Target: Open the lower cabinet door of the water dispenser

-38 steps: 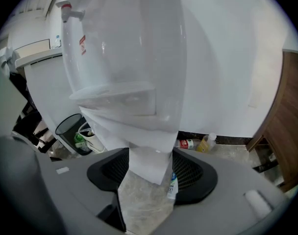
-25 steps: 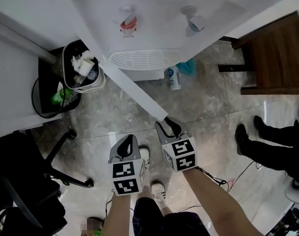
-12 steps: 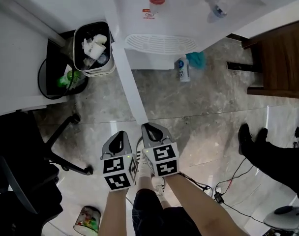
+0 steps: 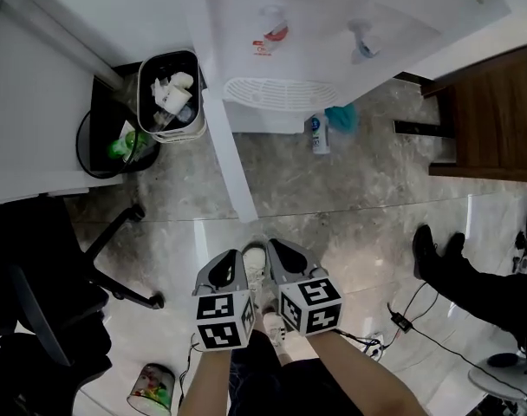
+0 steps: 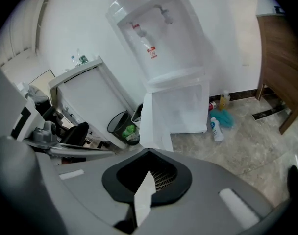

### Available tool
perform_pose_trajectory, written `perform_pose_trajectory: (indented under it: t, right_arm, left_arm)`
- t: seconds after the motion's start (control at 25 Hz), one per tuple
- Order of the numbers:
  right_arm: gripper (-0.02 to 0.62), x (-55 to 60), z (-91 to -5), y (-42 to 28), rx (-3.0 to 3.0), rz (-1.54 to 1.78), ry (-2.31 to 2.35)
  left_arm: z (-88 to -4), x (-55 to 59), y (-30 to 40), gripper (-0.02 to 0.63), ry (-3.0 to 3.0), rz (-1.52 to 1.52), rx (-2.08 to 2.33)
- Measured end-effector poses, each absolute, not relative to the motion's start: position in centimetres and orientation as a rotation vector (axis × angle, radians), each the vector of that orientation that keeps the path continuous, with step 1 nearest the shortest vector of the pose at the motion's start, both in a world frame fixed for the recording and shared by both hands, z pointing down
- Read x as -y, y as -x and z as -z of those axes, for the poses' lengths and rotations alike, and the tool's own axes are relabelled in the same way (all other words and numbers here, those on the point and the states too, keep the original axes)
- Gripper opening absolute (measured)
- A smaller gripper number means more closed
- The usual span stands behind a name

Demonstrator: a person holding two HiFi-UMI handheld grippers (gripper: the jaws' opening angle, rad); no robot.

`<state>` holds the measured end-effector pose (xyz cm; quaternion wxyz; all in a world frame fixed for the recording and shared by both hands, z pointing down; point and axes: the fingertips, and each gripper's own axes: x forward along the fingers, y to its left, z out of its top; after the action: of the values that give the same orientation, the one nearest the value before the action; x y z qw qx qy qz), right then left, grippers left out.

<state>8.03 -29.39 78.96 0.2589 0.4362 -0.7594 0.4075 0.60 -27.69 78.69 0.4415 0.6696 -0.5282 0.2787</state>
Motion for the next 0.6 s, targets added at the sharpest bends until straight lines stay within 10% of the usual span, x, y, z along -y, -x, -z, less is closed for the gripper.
perform_pose_trajectory:
  t: [0.6]
  right_arm:
    - [-0.006, 25.1, -72.0, -11.8, 2.031, -1.119, -1.217]
  left_arm:
    - [-72.0, 24.8, -3.8, 0.007, -1.702, -0.718, 1.266]
